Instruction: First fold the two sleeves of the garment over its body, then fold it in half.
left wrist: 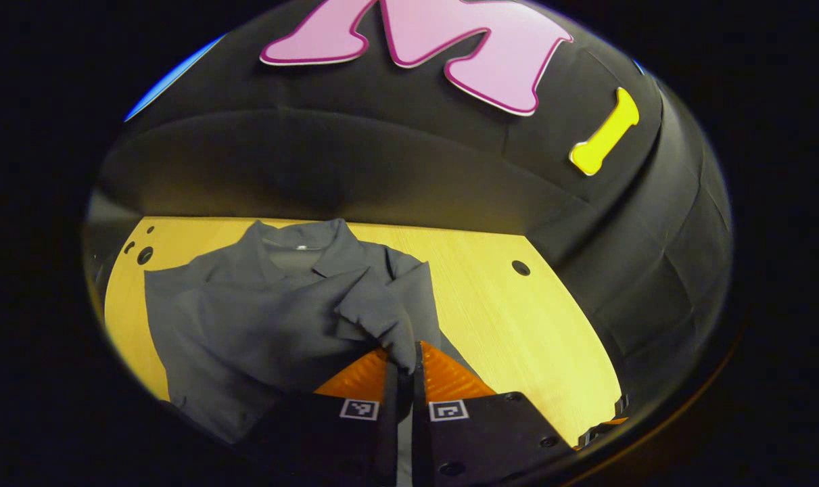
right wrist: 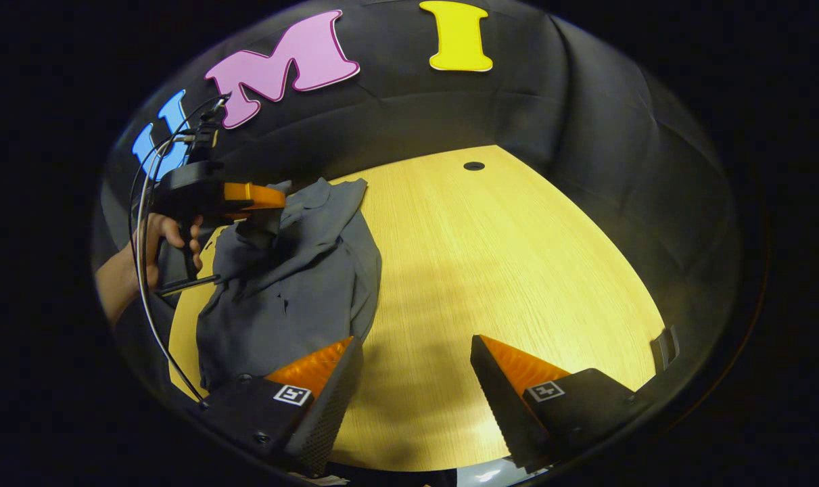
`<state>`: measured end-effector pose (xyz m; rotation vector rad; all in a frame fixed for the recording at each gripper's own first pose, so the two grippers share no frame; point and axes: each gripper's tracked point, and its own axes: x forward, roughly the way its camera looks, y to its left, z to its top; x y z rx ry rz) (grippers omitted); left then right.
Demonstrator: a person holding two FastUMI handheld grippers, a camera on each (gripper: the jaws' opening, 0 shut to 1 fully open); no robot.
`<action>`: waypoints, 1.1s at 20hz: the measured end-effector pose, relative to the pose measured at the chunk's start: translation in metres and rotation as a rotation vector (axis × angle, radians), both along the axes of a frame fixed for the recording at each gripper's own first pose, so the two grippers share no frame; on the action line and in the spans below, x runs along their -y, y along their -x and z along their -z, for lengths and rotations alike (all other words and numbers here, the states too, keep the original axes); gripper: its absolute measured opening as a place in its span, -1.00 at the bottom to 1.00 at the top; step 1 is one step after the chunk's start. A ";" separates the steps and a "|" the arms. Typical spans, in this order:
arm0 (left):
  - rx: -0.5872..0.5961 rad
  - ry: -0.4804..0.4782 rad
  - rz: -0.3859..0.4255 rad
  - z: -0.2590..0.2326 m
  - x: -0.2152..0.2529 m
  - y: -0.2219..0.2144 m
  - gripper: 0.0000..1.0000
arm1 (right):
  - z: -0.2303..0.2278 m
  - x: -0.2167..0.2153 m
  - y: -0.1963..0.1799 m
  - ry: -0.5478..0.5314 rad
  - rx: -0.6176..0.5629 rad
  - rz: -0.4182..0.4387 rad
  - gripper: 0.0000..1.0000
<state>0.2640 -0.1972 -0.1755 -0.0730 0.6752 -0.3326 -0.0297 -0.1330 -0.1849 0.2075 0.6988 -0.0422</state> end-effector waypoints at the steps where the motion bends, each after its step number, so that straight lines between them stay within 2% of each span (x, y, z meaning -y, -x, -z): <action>1: -0.007 -0.003 0.003 0.003 0.004 0.001 -0.50 | 0.005 -0.001 0.001 -0.006 -0.006 -0.002 0.98; 2: -0.013 -0.004 0.004 0.006 0.007 0.000 -0.60 | 0.006 -0.003 0.002 -0.012 -0.013 -0.005 0.98; 4: -0.022 -0.005 -0.006 0.009 0.006 0.002 -0.31 | 0.007 -0.004 0.003 -0.013 -0.015 -0.006 0.98; 6: -0.024 0.025 -0.013 0.008 0.005 0.006 0.08 | 0.007 -0.004 0.001 -0.010 -0.013 -0.007 0.98; 7: -0.026 0.043 -0.016 0.006 0.004 0.008 0.39 | 0.007 -0.006 0.001 -0.013 -0.015 -0.011 0.98; 9: -0.031 0.061 -0.019 0.003 -0.003 0.014 0.59 | 0.006 -0.010 -0.001 -0.023 -0.017 -0.017 0.98; 10: -0.024 0.055 -0.018 0.002 -0.013 0.019 0.78 | 0.005 -0.014 -0.004 -0.028 -0.018 -0.022 0.98; 11: -0.009 0.036 -0.020 -0.002 -0.025 0.023 0.73 | 0.006 -0.018 -0.007 -0.032 -0.019 -0.029 0.98; 12: 0.009 0.008 -0.018 -0.003 -0.041 0.031 0.89 | 0.006 -0.023 -0.009 -0.042 -0.021 -0.040 0.99; 13: 0.023 -0.028 -0.016 -0.002 -0.058 0.039 0.91 | 0.008 -0.031 -0.011 -0.066 -0.030 -0.057 0.99; 16: 0.002 -0.098 0.008 0.009 -0.110 0.083 0.90 | 0.019 -0.064 -0.012 -0.181 -0.095 -0.103 0.98; 17: -0.010 -0.113 0.004 0.014 -0.127 0.098 0.80 | 0.023 -0.070 -0.013 -0.190 -0.111 -0.105 0.97; 18: -0.023 -0.125 -0.011 0.019 -0.145 0.113 0.90 | 0.027 -0.077 -0.015 -0.192 -0.124 -0.115 0.98; 22: -0.093 -0.150 -0.120 0.046 -0.208 0.169 0.91 | 0.043 -0.100 -0.013 -0.179 -0.194 -0.182 0.98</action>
